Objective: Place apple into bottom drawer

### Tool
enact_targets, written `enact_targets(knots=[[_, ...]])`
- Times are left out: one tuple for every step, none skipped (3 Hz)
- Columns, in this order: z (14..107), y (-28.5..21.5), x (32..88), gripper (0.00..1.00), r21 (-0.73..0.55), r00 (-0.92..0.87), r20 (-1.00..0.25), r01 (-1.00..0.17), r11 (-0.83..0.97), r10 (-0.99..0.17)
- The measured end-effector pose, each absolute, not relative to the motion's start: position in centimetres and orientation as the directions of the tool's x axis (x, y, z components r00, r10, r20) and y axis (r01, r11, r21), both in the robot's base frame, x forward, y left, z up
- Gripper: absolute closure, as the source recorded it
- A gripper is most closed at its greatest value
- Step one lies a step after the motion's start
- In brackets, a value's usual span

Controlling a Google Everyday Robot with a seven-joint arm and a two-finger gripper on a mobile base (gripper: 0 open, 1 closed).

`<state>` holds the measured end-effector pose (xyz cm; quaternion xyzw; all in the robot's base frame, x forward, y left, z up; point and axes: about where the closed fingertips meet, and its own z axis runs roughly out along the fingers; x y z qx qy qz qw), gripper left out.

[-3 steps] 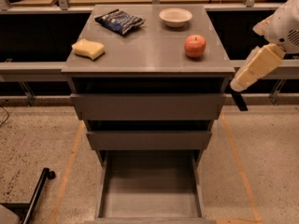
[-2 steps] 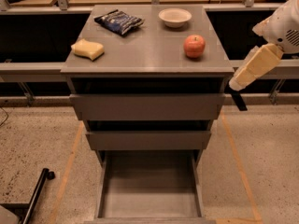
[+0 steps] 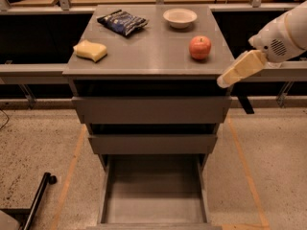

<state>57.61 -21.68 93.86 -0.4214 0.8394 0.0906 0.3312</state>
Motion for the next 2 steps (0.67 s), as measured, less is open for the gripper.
enact_targets(knots=[[91.6, -20.9, 61.5, 0.00, -0.090, -0.423, -0.683, -0.760, 0.643, -0.596], [90.1, -21.0, 65.0, 0.00, -0.098, -0.407, -0.695, -0.763, 0.639, -0.593]])
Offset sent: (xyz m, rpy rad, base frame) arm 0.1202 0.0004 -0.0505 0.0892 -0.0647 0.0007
